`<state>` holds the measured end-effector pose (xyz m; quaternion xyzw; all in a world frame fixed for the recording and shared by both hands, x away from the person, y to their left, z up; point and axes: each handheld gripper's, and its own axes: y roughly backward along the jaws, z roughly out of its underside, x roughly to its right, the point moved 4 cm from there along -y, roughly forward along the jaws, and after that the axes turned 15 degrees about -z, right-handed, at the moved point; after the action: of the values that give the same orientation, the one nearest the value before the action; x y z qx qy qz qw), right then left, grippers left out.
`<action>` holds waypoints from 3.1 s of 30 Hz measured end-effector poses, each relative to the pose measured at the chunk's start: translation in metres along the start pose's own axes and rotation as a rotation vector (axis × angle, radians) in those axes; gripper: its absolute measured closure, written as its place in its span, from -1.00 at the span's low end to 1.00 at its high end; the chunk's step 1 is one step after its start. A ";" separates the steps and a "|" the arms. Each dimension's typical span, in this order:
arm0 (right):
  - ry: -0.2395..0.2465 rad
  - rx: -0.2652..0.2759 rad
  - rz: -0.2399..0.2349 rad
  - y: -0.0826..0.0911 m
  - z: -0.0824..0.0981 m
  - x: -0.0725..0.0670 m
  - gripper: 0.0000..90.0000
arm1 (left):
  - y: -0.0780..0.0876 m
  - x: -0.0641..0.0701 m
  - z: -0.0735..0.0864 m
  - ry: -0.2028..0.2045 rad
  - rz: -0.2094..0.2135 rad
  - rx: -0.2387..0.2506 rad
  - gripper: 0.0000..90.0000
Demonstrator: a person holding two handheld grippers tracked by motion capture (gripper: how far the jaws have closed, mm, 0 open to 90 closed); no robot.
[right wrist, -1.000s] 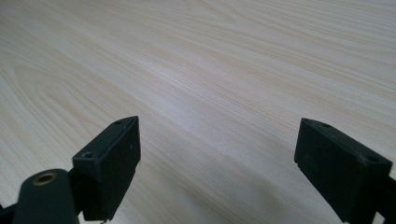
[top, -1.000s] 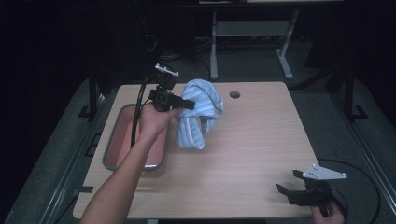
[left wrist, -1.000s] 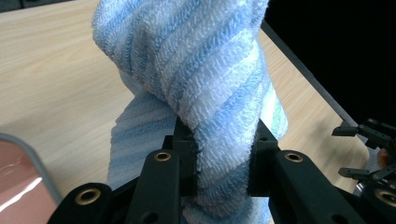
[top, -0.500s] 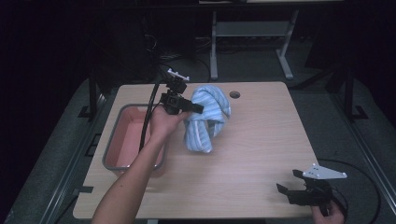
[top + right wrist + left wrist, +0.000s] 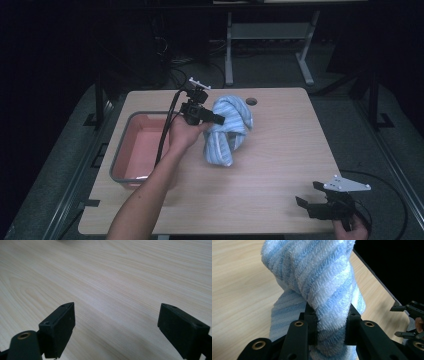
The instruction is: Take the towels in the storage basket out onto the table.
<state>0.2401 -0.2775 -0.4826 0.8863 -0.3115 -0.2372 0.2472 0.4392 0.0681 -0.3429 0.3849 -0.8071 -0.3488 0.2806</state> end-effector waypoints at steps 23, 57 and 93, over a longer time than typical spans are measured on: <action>-0.004 0.001 -0.001 -0.001 -0.001 0.000 -0.69 | -0.033 0.014 0.001 0.006 0.033 -0.030 0.55; -0.001 -0.003 -0.005 -0.004 -0.002 -0.001 -0.69 | -0.091 0.036 0.024 -0.010 0.013 -0.095 0.50; 0.015 -0.011 -0.004 -0.006 -0.003 -0.005 -0.69 | -0.072 0.037 0.044 -0.019 0.043 -0.065 -0.09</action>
<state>0.2413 -0.2691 -0.4827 0.8873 -0.3069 -0.2327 0.2537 0.4174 0.0197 -0.4186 0.3547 -0.8060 -0.3724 0.2930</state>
